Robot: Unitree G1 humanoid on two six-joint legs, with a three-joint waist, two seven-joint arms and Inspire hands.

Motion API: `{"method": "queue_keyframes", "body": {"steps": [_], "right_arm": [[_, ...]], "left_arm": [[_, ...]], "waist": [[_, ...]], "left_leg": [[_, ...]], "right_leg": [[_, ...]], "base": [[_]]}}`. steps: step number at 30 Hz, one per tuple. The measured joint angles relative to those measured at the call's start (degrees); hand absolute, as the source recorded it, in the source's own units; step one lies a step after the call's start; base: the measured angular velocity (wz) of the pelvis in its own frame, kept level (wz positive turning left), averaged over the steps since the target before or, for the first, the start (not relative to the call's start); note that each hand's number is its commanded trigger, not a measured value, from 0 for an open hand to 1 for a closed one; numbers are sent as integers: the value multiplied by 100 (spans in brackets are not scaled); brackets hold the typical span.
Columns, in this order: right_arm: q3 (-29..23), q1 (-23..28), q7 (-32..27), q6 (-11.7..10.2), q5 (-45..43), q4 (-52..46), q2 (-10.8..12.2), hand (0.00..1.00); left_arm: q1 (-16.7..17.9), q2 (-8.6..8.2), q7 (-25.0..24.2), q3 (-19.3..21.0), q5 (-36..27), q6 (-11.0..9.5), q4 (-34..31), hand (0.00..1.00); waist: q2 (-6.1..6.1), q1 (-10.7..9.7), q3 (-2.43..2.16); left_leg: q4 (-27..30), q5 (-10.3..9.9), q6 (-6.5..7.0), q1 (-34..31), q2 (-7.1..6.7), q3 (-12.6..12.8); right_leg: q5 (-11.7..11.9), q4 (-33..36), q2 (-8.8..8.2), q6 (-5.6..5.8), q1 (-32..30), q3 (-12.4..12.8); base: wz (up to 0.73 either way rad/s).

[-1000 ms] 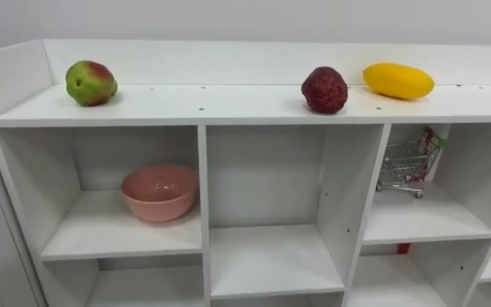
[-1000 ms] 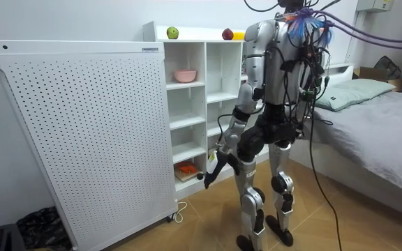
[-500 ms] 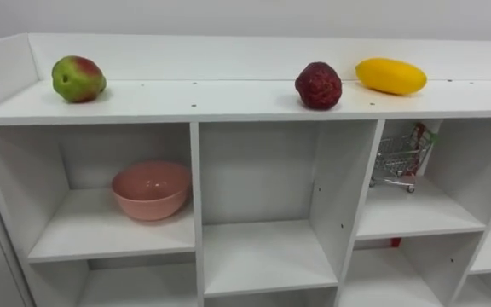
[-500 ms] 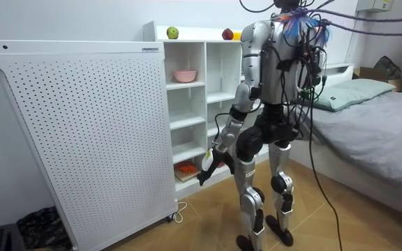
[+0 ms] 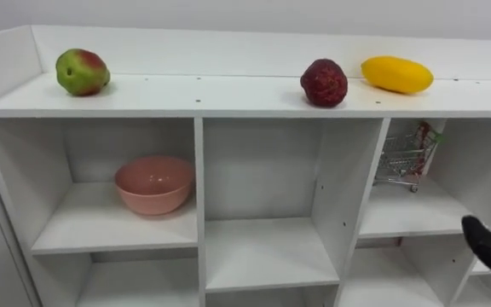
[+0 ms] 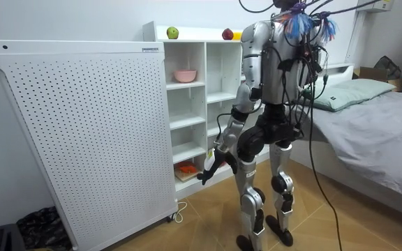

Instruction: Arrange fruit in the closet

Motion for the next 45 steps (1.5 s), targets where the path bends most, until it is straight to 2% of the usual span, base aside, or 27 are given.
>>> {"method": "queue_keyframes", "body": {"steps": [3,4,6,12,14,15,18,21,26,30,35,37,40,42,45], "right_arm": [[69,-351,111,-98,-192,-49,-87,0],[97,-421,171,-129,-229,-48,-91,0],[120,-521,250,-129,-317,-48,-91,0],[303,-1243,396,-128,-733,-15,-112,0],[375,-1477,452,-127,-836,84,-198,0],[385,-1565,516,-122,-838,123,-269,0],[398,-1796,709,-107,-785,186,-345,0],[446,-2074,874,-85,-748,336,-527,0],[508,-2388,1002,9,-694,378,-721,0],[516,-2602,1153,25,-559,588,-729,0],[510,-2885,1333,148,-425,1254,-759,0],[518,-3144,1373,289,-288,1658,-893,0],[548,-3408,1441,350,-219,1934,-1054,0],[552,-3446,1489,360,-188,1980,-1161,0],[552,-3455,1542,397,-184,2052,-1187,0]], "left_arm": [[33,2,-7,-40,32,0,-1,0],[32,3,-14,-80,38,0,-2,0],[12,0,-62,-124,50,-5,-16,0],[-127,8,-264,-120,240,1,-9,0],[-181,34,-263,-122,236,2,4,0],[-217,56,-261,-123,234,3,3,0],[-202,87,-258,-131,234,10,2,0],[-190,96,-269,-131,235,44,-2,0],[-147,174,-322,-127,238,65,-290,0],[-195,213,-419,-116,237,75,-378,0],[-148,224,-516,-109,227,106,-380,0],[-145,225,-507,-108,228,164,-387,0],[-102,234,-506,-103,228,214,-419,0],[-58,236,-503,-100,229,240,-500,0],[-10,238,-505,-86,233,297,-571,0]], "waist": [[-52,30,3],[-64,96,3],[-76,161,0],[-106,303,10],[-144,293,22],[-180,309,43],[-213,396,50],[-217,430,47],[-250,463,26],[-256,481,20],[-319,457,-25],[-357,456,-41],[-379,447,-44],[-402,459,-48],[-445,471,-56]], "left_leg": [[38,0,0,-7,9,-4],[46,0,-1,-8,11,-7],[55,0,-1,-15,12,-7],[90,4,-6,-98,16,-75],[100,10,-13,-111,10,-155],[97,13,-16,-111,13,-170],[91,14,-18,-117,20,-213],[92,14,-18,-139,10,-328],[154,15,-19,-244,10,-433],[159,19,-26,-242,11,-447],[159,23,-32,-201,15,-448],[170,28,-38,-211,14,-458],[184,29,-40,-221,15,-464],[189,32,-41,-231,14,-473],[192,34,-42,-238,14,-474]], "right_leg": [[11,-4,6,-17,23,-6],[15,-4,7,-22,33,-9],[18,2,5,-24,37,-15],[22,0,3,-30,-7,-93],[22,-5,-1,-30,-8,-162],[22,-10,2,-30,-3,-166],[22,-13,14,-30,0,-165],[22,-14,7,-30,21,-227],[22,-18,0,-30,-12,-351],[22,-19,1,-31,-4,-359],[22,-18,-1,-31,36,-420],[22,-17,-10,-31,33,-491],[22,-15,-11,-32,34,-499],[22,-11,-12,-32,30,-505],[23,-11,-11,-32,23,-508]], "base": [[0],[0],[0],[6],[16],[11],[5],[12],[13],[1],[0],[0],[0],[0],[0]]}}
